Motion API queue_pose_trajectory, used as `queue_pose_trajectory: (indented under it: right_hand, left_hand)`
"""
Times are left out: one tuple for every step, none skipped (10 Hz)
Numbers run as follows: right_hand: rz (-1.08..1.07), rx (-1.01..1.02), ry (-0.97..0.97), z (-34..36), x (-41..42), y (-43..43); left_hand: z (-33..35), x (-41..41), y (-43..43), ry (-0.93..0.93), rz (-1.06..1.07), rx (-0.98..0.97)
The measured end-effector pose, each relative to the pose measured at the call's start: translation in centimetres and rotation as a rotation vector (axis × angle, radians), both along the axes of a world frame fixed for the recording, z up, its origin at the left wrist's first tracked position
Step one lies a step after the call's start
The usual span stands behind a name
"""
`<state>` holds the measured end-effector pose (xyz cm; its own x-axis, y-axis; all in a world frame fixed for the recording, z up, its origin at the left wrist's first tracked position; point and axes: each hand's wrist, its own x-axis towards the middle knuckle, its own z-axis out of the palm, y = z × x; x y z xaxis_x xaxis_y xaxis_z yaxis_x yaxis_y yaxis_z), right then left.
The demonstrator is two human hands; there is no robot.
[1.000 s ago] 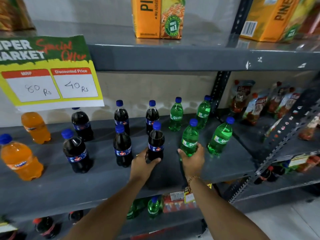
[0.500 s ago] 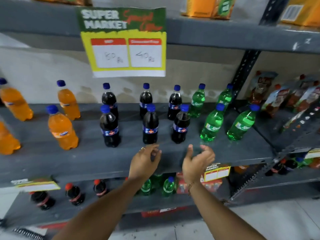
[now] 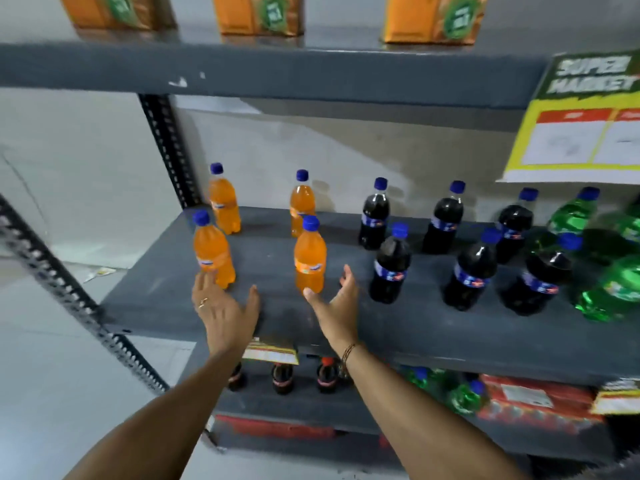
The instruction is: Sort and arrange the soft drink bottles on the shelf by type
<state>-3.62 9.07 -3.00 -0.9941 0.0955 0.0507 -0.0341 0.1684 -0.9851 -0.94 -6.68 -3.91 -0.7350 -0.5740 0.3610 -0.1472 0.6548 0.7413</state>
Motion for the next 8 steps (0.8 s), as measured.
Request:
queue_pose_trajectory:
  right_hand:
    - [-0.02,0.031,-0.048,-0.2,-1.4,-1.3]
    - [-0.065,0.081,-0.005,-0.4,-1.5,-2.3]
    - [-0.12,0.149,0.04,-0.8,-1.5,-2.8]
    - [-0.147,0.176,0.047,-1.0,-1.6,-3.1]
    - [-0.153,0.175,0.057,-1.2,-1.7,-3.0]
    - [-0.15,0.168,0.034,-1.0,-1.6,-3.1]
    - [-0.134,0.165,0.022,-1.0,-1.4,-3.0]
    - [-0.093,0.17,0.006,-0.1,-1.1,-2.7]
  left_hand:
    - [0.8,-1.4,-3.6,-0.026,-0.039,0.184]
    - [0.5,-2.6,-5.9,-0.055,-0.14,0.299]
    - [0.4,-2.7,-6.4,-0.056,-0.162,0.343]
    - [0.4,-2.7,-6.5,-0.019,-0.145,0.344]
    - [0.2,-2.8,-6.5,-0.019,-0.128,0.328]
    - [0.4,-2.7,-6.5,-0.027,-0.132,0.345]
    - [0.4,-2.4,-6.3,-0.021,-0.142,0.351]
    - [0.9,-2.1,-6.2,-0.009,-0.134,0.386]
